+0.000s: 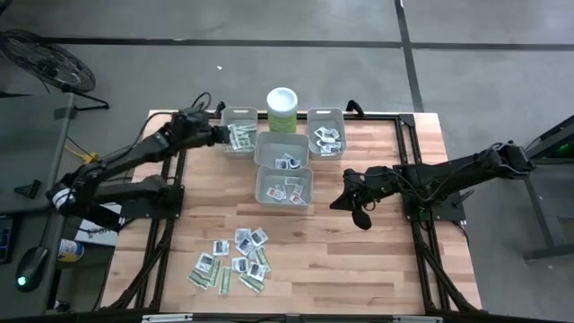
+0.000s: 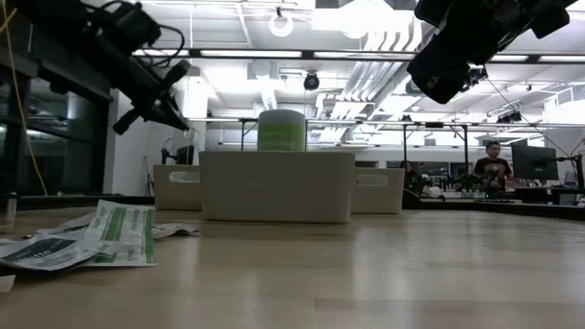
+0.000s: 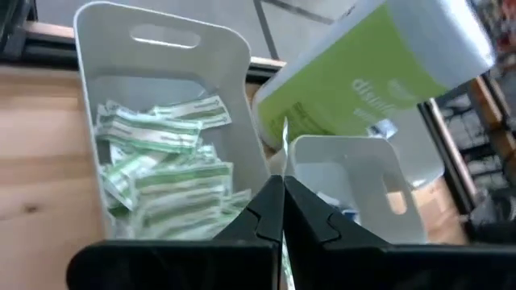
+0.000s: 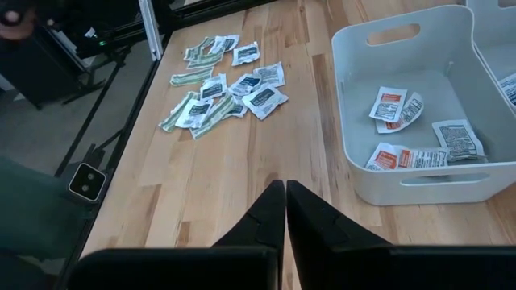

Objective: Pick & Place First Aid Supplies
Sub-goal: Put the bandage pack into the left bin

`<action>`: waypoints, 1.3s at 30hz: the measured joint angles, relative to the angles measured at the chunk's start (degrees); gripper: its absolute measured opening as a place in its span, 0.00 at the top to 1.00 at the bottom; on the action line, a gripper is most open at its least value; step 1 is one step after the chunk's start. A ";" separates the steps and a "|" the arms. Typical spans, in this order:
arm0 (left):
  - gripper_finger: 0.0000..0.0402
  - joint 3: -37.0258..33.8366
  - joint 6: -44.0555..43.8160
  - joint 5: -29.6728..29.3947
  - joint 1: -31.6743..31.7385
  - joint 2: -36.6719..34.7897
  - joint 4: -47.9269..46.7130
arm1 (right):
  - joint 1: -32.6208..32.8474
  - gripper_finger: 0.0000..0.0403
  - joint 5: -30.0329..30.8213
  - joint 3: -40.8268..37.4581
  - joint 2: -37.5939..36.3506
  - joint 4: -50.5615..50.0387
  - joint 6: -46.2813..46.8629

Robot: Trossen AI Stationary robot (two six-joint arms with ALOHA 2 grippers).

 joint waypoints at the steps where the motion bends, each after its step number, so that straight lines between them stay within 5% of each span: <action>1: 1.00 0.00 1.94 2.45 2.09 0.68 0.17 | 0.02 0.98 0.00 0.00 0.00 0.00 0.00; 9: 1.00 0.00 11.28 12.97 11.66 8.40 5.18 | 0.01 0.99 0.00 0.00 0.00 0.00 0.00; 17: 0.99 0.00 13.92 13.75 12.53 14.82 8.36 | 0.01 0.99 0.00 0.00 0.00 0.00 -0.01; 34: 0.77 0.06 20.66 9.34 12.57 14.24 8.08 | 0.00 0.99 0.00 0.00 0.00 0.00 0.00; 39: 0.76 1.86 23.91 16.76 12.55 11.63 6.15 | 0.02 0.98 0.00 0.00 0.00 0.00 0.00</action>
